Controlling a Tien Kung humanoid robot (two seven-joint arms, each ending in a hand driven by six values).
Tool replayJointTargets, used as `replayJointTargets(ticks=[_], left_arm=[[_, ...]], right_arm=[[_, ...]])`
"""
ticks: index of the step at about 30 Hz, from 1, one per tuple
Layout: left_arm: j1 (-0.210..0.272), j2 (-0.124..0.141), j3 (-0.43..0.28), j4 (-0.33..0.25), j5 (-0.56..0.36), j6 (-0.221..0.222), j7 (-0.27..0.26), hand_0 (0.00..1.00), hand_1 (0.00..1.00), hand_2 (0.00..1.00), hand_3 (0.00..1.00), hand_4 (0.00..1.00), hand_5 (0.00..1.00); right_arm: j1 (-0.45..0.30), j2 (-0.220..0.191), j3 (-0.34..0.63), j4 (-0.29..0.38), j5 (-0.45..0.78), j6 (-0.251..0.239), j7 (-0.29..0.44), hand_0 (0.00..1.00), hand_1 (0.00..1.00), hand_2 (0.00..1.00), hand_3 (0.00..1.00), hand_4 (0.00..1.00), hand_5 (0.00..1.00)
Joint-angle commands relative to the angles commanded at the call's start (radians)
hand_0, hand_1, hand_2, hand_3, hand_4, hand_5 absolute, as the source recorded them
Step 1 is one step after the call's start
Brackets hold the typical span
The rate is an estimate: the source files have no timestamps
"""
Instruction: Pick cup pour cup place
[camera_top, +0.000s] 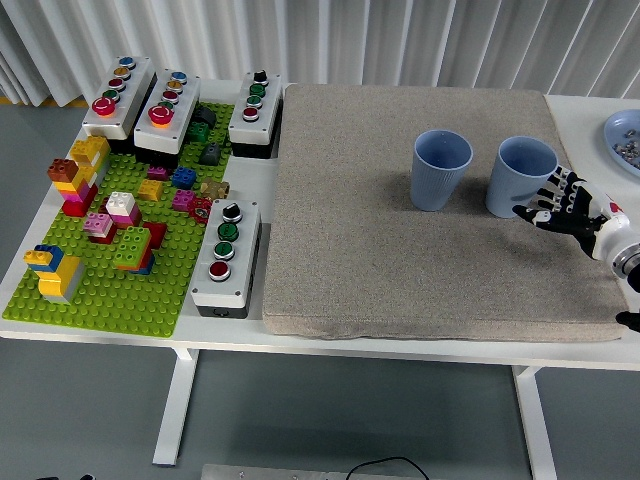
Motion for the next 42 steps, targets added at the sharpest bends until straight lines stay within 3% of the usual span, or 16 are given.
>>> replayJointTargets(ticks=[6,16,22,23,26,29,30,35,36,41,42], left_arm=[[0.004,0.003,-0.007,0.000,0.005,-0.001,0.002,0.746,0.800,0.827,0.669,0.520,0.900],[0.018,0.007,-0.010,0.000,0.005,-0.002,0.003,0.747,0.800,0.827,0.669,0.521,0.901],[0.022,0.011,-0.011,0.000,0.010,-0.002,0.004,0.748,0.802,0.828,0.670,0.521,0.902],[0.021,0.012,-0.008,0.000,0.009,-0.003,0.004,0.748,0.803,0.827,0.669,0.521,0.901],[0.020,0.013,0.000,0.000,0.006,-0.004,0.004,0.748,0.803,0.827,0.669,0.521,0.901],[0.018,0.014,0.002,0.000,0.009,-0.004,0.005,0.748,0.803,0.827,0.669,0.521,0.901],[0.017,0.014,0.003,0.000,0.009,-0.004,0.005,0.749,0.802,0.827,0.669,0.521,0.902],[0.010,0.015,0.012,0.000,-0.003,-0.003,0.002,0.749,0.802,0.827,0.669,0.521,0.902],[0.007,0.016,0.012,0.000,-0.005,-0.003,0.001,0.749,0.802,0.827,0.669,0.520,0.900],[-0.001,0.017,0.013,0.000,-0.010,-0.002,-0.002,0.749,0.802,0.827,0.669,0.520,0.900],[-0.002,0.016,0.014,0.000,-0.010,-0.002,-0.003,0.749,0.802,0.827,0.667,0.521,0.902]], right_arm=[[-0.028,-0.035,0.025,0.051,0.011,0.002,-0.004,0.956,0.924,0.998,0.986,0.876,0.242],[-0.138,-0.099,0.094,0.181,0.039,0.003,-0.025,0.955,0.924,0.998,0.979,0.876,0.246],[-0.158,-0.114,0.125,0.227,0.042,0.000,-0.031,0.955,0.924,0.998,0.976,0.875,0.248],[-0.150,-0.114,0.128,0.228,0.050,-0.007,-0.028,0.930,0.869,0.934,0.926,0.870,0.249],[-0.103,-0.107,0.123,0.228,0.085,-0.053,-0.017,0.930,0.869,0.934,0.926,0.870,0.249],[-0.020,-0.079,0.117,0.214,0.150,-0.129,0.015,0.930,0.869,0.934,0.926,0.870,0.249],[0.009,-0.071,0.120,0.208,0.160,-0.135,0.016,0.855,0.772,0.778,0.829,0.803,0.186],[0.134,-0.043,0.153,0.169,0.185,-0.137,0.017,0.855,0.772,0.778,0.829,0.803,0.186],[0.154,-0.042,0.162,0.163,0.188,-0.142,0.021,0.850,0.771,0.775,0.827,0.828,0.259],[0.218,-0.038,0.198,0.130,0.232,-0.175,0.037,0.850,0.771,0.775,0.827,0.828,0.259],[0.226,-0.035,0.207,0.123,0.243,-0.188,0.041,0.851,0.771,0.775,0.826,0.838,0.329]])
